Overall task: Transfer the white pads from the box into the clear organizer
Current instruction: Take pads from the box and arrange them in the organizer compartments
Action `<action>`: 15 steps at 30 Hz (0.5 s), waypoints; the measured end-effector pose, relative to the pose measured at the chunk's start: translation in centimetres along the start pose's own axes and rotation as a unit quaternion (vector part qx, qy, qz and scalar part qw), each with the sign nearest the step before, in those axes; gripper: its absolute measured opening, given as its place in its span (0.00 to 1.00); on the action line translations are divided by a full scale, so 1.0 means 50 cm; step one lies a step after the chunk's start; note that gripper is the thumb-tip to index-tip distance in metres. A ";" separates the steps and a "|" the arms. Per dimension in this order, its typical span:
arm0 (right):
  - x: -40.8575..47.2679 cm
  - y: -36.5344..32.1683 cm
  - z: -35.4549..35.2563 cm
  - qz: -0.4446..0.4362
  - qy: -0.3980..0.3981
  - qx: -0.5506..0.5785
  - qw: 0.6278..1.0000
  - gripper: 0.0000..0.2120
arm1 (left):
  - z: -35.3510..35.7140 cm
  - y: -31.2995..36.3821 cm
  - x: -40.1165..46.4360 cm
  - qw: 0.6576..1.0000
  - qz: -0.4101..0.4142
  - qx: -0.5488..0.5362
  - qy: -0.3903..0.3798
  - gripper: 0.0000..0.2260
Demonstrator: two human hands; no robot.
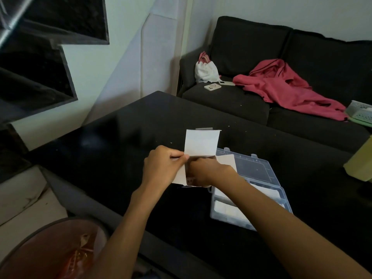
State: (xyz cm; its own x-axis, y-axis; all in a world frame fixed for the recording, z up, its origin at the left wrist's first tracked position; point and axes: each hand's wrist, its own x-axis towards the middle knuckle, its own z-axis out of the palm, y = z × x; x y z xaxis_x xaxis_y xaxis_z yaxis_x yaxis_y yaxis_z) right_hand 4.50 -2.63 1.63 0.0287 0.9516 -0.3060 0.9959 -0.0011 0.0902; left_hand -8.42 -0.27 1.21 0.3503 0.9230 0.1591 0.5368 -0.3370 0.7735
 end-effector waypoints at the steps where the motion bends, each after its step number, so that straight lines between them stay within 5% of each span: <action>1: 0.003 0.000 -0.002 0.010 -0.037 0.019 0.999 0.16 | 0.001 0.000 0.000 1.000 0.004 0.007 0.003 0.11; 15: 0.007 -0.020 -0.045 0.071 -0.220 0.159 0.960 0.19 | 0.000 0.009 -0.001 0.999 0.021 0.039 0.012 0.11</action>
State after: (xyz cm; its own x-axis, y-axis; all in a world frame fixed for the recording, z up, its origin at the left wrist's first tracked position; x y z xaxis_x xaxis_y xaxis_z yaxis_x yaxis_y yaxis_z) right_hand 3.34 -1.59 3.54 0.1300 0.7133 -0.6887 0.9530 -0.2816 -0.1118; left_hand -8.18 -0.48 1.56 0.3560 0.9118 0.2046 0.5808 -0.3874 0.7159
